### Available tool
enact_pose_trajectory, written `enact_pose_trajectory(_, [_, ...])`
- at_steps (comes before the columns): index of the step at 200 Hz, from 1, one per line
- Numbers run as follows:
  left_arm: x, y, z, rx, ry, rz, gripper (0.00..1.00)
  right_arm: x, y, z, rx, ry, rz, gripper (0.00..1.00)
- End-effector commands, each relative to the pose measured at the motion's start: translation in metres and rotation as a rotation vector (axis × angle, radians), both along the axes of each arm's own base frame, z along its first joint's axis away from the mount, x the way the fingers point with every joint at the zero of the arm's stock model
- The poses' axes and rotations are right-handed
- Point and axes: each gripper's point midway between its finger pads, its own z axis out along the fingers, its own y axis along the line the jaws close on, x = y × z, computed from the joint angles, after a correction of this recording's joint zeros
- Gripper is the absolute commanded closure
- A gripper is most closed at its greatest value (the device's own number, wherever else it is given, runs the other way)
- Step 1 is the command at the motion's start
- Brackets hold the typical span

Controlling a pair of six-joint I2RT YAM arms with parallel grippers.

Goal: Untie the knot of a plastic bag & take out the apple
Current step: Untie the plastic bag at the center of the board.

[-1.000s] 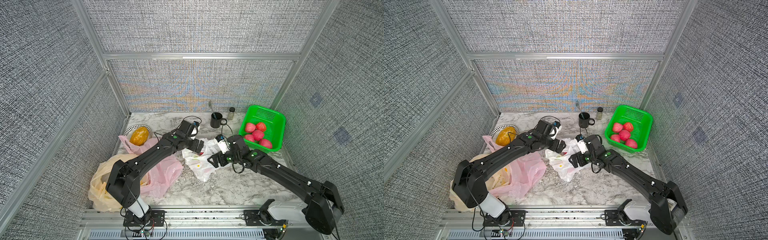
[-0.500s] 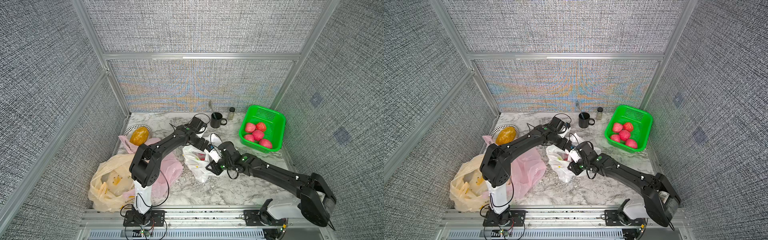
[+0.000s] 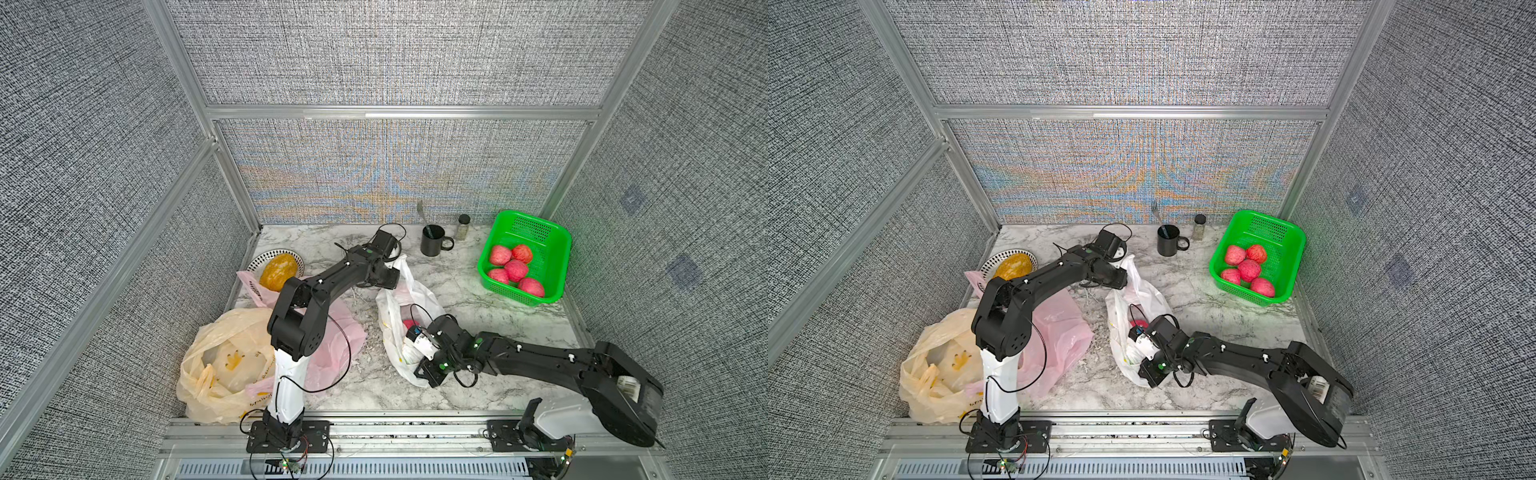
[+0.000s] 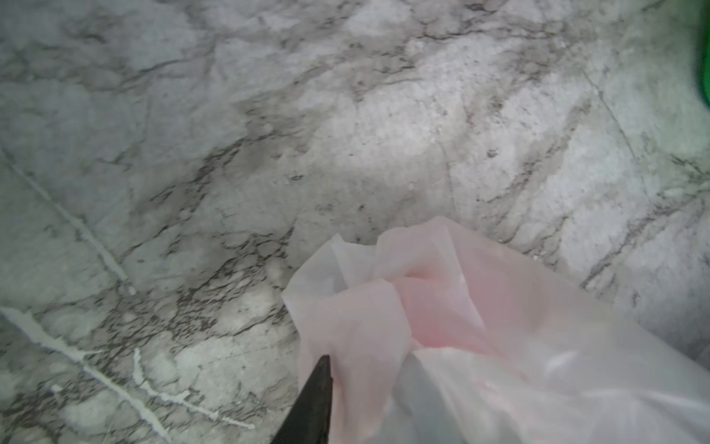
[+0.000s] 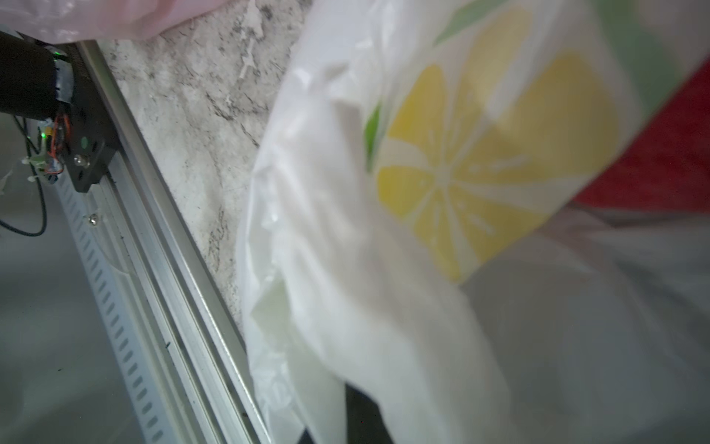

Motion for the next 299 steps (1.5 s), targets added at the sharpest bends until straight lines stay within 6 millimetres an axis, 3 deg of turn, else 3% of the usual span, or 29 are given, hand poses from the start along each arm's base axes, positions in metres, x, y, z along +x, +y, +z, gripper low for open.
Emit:
enact_pose_trajectory(1, [0.023, 0.011, 0.015, -0.083, -0.060, 0.137, 0.67, -0.003, -0.008, -0.012, -0.030, 0.044, -0.072, 1.00])
enact_pose_trajectory(26, [0.030, 0.025, 0.008, -0.126, -0.059, 0.216, 0.67, 0.000, -0.019, -0.028, -0.086, 0.058, -0.143, 0.99])
enact_pose_trajectory(31, [0.031, 0.028, 0.019, -0.153, -0.081, 0.230, 0.66, 0.001, -0.021, -0.030, -0.101, 0.058, -0.154, 0.99])
enact_pose_trajectory(57, [0.031, 0.039, 0.016, -0.208, -0.090, 0.293, 0.65, 0.006, -0.034, -0.043, -0.160, 0.053, -0.222, 0.98])
enact_pose_trajectory(96, [0.025, 0.046, 0.018, -0.237, -0.102, 0.317, 0.60, 0.033, -0.061, -0.038, -0.207, -0.014, -0.387, 0.95])
enact_pose_trajectory(112, [0.021, 0.046, 0.015, -0.249, -0.095, 0.316, 0.59, 0.043, -0.067, -0.032, -0.195, -0.028, -0.432, 0.85])
enact_pose_trajectory(142, [0.010, 0.046, 0.009, -0.270, -0.082, 0.315, 0.58, 0.045, -0.059, -0.020, -0.160, -0.043, -0.396, 0.42])
enact_pose_trajectory(164, [0.006, 0.047, 0.009, -0.284, -0.085, 0.323, 0.58, 0.042, -0.054, -0.009, -0.131, -0.051, -0.366, 0.32])
enact_pose_trajectory(191, [0.002, 0.045, 0.010, -0.291, -0.094, 0.319, 0.58, 0.047, -0.044, 0.030, -0.058, -0.106, -0.351, 0.18])
enact_pose_trajectory(202, [0.002, 0.044, 0.011, -0.290, -0.099, 0.318, 0.58, 0.050, -0.042, 0.048, -0.034, -0.136, -0.351, 0.03])
enact_pose_trajectory(241, [0.003, 0.042, 0.010, -0.297, -0.103, 0.316, 0.58, 0.060, -0.034, 0.101, 0.047, -0.216, -0.347, 0.02])
enact_pose_trajectory(253, [0.002, 0.041, 0.010, -0.298, -0.103, 0.313, 0.58, 0.063, -0.036, 0.104, 0.038, -0.230, -0.351, 0.02])
enact_pose_trajectory(257, [0.002, 0.041, 0.009, -0.297, -0.104, 0.315, 0.58, 0.067, -0.031, 0.118, 0.061, -0.251, -0.353, 0.02])
enact_pose_trajectory(278, [0.001, 0.041, 0.011, -0.293, -0.111, 0.309, 0.58, 0.077, -0.024, 0.130, 0.104, -0.297, -0.354, 0.03])
enact_pose_trajectory(287, [0.001, 0.040, 0.012, -0.291, -0.114, 0.305, 0.58, 0.082, -0.016, 0.136, 0.143, -0.316, -0.347, 0.09])
enact_pose_trajectory(299, [0.000, 0.040, 0.012, -0.289, -0.113, 0.304, 0.58, 0.090, -0.005, 0.142, 0.182, -0.332, -0.339, 0.26])
